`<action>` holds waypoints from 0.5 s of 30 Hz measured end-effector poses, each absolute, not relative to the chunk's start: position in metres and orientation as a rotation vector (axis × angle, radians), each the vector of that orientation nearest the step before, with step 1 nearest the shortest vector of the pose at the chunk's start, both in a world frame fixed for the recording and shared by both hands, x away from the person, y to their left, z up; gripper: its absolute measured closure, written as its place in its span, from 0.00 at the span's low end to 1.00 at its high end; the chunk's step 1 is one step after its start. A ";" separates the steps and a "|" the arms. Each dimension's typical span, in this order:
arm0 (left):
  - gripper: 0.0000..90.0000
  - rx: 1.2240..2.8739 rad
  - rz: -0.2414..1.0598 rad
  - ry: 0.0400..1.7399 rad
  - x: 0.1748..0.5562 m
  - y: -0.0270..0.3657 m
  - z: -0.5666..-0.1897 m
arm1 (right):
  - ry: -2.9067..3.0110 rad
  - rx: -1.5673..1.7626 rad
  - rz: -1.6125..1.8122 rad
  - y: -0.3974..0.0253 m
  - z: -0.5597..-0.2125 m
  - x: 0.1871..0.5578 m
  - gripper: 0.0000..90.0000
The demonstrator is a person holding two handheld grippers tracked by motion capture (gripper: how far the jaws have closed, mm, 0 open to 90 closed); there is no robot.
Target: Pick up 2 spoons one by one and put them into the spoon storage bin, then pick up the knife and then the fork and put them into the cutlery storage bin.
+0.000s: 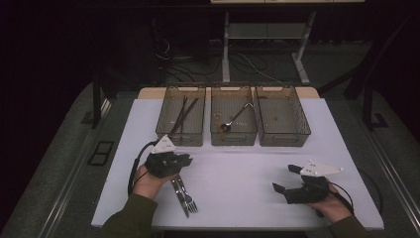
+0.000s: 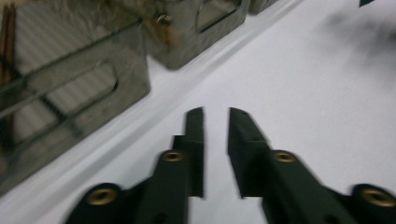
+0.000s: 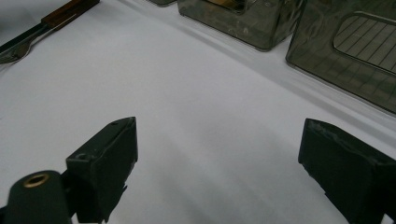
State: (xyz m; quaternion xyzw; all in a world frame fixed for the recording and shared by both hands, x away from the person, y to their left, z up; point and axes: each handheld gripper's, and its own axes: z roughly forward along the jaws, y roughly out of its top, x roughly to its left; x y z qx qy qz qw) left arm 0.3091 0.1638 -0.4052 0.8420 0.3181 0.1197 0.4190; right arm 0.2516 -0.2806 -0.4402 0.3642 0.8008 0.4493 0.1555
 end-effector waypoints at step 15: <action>0.99 2.220 0.307 0.914 0.295 0.189 -0.430 | 2.295 1.038 1.289 -0.279 -0.440 0.252 0.13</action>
